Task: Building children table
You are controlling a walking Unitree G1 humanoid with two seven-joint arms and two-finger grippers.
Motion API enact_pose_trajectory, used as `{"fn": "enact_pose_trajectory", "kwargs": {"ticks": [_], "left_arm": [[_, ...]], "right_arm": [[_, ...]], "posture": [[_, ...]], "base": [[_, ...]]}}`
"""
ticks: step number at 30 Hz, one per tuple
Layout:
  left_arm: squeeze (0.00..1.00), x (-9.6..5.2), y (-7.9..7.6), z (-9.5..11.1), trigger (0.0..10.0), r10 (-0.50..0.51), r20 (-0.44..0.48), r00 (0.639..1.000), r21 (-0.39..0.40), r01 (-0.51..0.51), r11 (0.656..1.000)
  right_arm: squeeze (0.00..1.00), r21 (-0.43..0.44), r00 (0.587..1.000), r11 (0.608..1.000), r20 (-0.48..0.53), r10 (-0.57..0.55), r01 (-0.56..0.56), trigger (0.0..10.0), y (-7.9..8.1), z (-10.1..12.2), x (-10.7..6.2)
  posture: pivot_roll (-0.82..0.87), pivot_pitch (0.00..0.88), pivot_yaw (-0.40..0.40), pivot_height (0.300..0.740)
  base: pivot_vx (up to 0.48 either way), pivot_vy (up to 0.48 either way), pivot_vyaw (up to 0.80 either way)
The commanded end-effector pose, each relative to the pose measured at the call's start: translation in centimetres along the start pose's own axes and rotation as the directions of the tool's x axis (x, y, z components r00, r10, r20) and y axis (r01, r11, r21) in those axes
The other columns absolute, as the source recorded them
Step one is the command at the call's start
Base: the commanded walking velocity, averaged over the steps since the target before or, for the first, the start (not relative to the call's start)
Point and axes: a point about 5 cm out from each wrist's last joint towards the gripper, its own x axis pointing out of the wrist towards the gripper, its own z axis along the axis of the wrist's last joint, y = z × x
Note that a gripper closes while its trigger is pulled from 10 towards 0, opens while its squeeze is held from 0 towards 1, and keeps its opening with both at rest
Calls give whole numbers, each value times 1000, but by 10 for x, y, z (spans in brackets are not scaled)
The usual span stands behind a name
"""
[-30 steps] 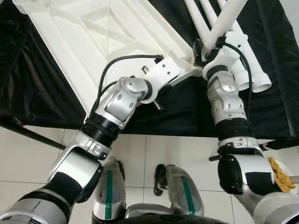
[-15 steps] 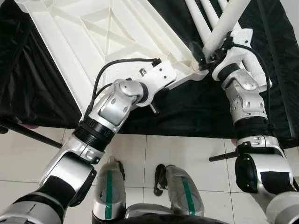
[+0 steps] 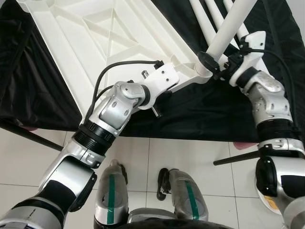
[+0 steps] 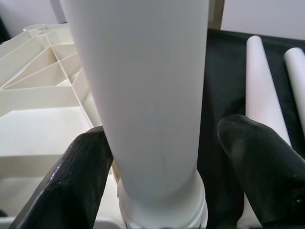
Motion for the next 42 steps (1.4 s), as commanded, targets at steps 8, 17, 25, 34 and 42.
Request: {"fn": "enact_pose_trajectory", "kwargs": {"ticks": [8,17,25,34,42], "left_arm": [[0,0,0,6,10000,13,27,1000,36,-14,999],[0,3,0,1,10000,17,-9,1000,14,-17,1000],[0,3,-1,2,10000,13,-8,1000,17,-13,1000],[0,3,-2,5,10000,3,2,1000,27,-4,1000],[0,3,-3,6,10000,-1,3,1000,30,1,1000]], "right_arm": [[0,-2,1000,1000,-5,7,-7,10000,-14,5,-7],[0,-7,996,996,-20,89,-89,10000,-11,5,-3],[0,-8,990,991,-32,135,-136,10000,-9,3,-2],[0,6,992,992,-10,127,-127,10000,-4,-2,9],[0,26,999,999,26,27,-28,0,-8,-3,15]], "posture": [[58,44,-40,740],[62,43,-36,740],[62,43,-35,740],[63,32,-28,740],[68,27,-25,740]], "base": [[0,0,0],[0,0,0],[0,0,0],[0,0,0],[0,0,0]]}}
